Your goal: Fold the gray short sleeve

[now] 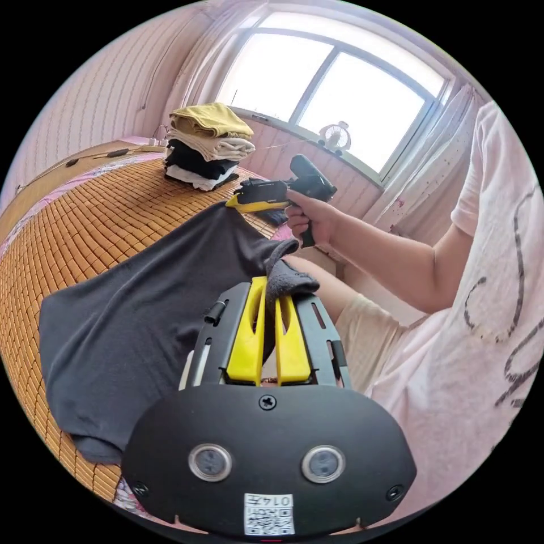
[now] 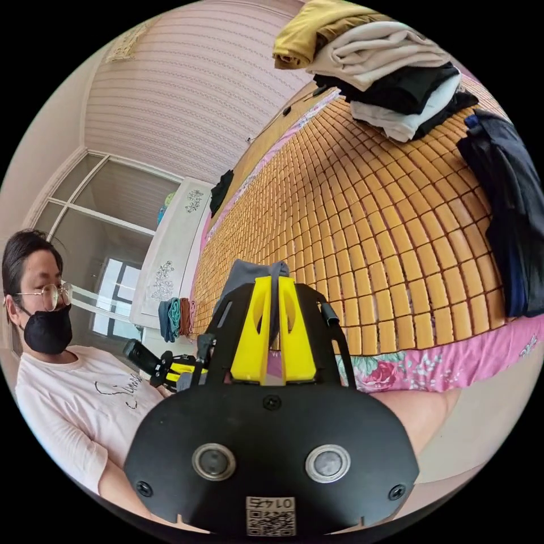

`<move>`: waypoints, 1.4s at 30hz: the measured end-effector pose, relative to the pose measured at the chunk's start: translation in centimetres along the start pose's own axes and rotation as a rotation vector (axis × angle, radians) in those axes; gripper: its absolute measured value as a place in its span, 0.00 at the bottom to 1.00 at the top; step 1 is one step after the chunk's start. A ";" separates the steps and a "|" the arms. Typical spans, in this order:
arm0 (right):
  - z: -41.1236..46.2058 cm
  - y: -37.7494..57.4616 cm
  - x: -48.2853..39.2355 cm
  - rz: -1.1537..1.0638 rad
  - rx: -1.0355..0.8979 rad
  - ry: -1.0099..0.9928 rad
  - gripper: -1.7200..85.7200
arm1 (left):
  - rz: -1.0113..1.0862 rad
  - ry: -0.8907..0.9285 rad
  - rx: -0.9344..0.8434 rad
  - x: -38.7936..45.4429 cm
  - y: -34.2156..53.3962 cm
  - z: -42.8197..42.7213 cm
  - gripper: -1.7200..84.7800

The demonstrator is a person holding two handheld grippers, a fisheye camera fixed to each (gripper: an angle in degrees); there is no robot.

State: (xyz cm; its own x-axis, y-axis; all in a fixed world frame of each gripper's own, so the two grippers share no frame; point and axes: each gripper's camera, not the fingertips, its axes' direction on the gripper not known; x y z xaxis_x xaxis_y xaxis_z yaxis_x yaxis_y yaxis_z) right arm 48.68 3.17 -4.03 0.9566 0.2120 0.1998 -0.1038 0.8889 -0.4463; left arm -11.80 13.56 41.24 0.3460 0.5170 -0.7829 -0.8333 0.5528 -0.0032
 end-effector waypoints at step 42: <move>38.0 -8.5 -36.3 -0.795 -0.657 0.633 0.01 | -0.411 -0.488 -0.161 -14.1 9.6 -10.0 0.07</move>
State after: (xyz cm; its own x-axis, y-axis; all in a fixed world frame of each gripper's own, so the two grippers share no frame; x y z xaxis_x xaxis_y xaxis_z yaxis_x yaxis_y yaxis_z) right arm 4.50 3.40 25.66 0.6734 -0.6994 0.2395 0.5562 0.2658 -0.7874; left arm -28.95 5.01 46.03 0.7740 0.5428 -0.3261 -0.6327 0.6831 -0.3647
